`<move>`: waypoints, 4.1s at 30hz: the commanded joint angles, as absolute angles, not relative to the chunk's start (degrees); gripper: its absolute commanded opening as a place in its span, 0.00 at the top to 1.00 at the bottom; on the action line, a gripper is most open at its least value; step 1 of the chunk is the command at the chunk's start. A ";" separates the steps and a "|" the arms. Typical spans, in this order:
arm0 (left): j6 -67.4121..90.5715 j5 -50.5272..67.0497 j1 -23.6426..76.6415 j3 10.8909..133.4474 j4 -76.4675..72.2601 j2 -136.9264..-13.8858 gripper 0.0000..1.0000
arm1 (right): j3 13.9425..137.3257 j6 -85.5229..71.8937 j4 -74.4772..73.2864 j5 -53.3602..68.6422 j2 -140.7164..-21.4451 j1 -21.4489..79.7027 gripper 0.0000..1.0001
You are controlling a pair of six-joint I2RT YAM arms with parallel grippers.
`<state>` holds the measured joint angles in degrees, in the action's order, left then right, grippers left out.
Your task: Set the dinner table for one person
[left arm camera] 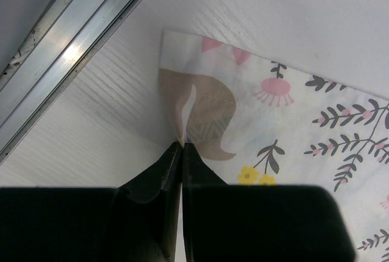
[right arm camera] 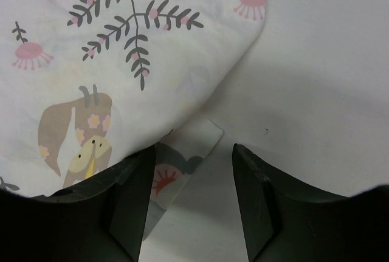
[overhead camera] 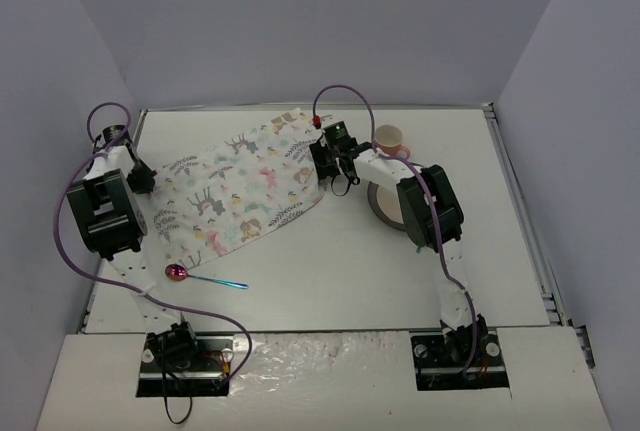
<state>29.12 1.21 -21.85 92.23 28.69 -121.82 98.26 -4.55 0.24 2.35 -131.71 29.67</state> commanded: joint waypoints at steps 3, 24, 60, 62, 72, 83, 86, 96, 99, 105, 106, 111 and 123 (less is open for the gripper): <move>29.62 1.67 -22.32 91.06 32.52 -122.61 1.00 | 99.05 -4.22 2.11 1.15 -132.45 29.71 0.69; 30.55 3.79 -22.31 97.13 33.64 -125.51 1.00 | 91.23 -17.13 -6.66 -10.76 -120.89 23.21 1.00; 32.66 1.75 -7.33 74.65 28.86 -100.21 0.30 | 107.78 -8.35 -8.03 -0.79 -126.29 29.00 0.32; 32.70 1.76 -7.21 73.81 28.17 -101.22 0.34 | 107.90 -8.61 -7.98 -0.79 -127.21 29.00 0.33; 33.39 1.58 -7.16 73.23 28.34 -105.99 0.37 | 110.56 -9.23 -7.56 -0.62 -132.70 29.05 0.39; 33.49 0.88 -7.65 69.15 30.34 -107.13 0.38 | 110.81 -9.85 -6.94 -0.62 -136.41 29.01 0.38; 33.57 0.68 -7.87 68.27 30.98 -106.50 0.38 | 109.95 -10.00 -6.75 -0.62 -136.41 29.09 0.38; 33.35 0.53 -8.50 64.49 32.37 -103.49 0.38 | 108.52 -9.95 -6.26 -1.16 -135.75 29.09 0.37; 33.31 0.58 -8.70 63.49 32.31 -103.06 0.38 | 108.51 -9.89 -6.24 -1.05 -135.49 29.18 0.37; 33.72 1.74 -8.78 61.26 30.44 -101.94 0.38 | 108.47 -9.59 -6.24 -1.05 -134.69 29.27 0.37; 33.82 1.55 -8.79 61.31 30.34 -101.80 0.38 | 108.46 -9.58 -6.24 -0.99 -134.65 29.27 0.37; 33.57 1.16 -8.71 62.57 31.18 -100.25 0.37 | 108.29 -9.23 -6.24 -1.13 -133.55 29.52 0.36; 31.86 0.54 -7.54 67.38 34.33 -96.18 0.26 | 106.42 -9.24 -6.24 -2.08 -123.81 29.72 0.32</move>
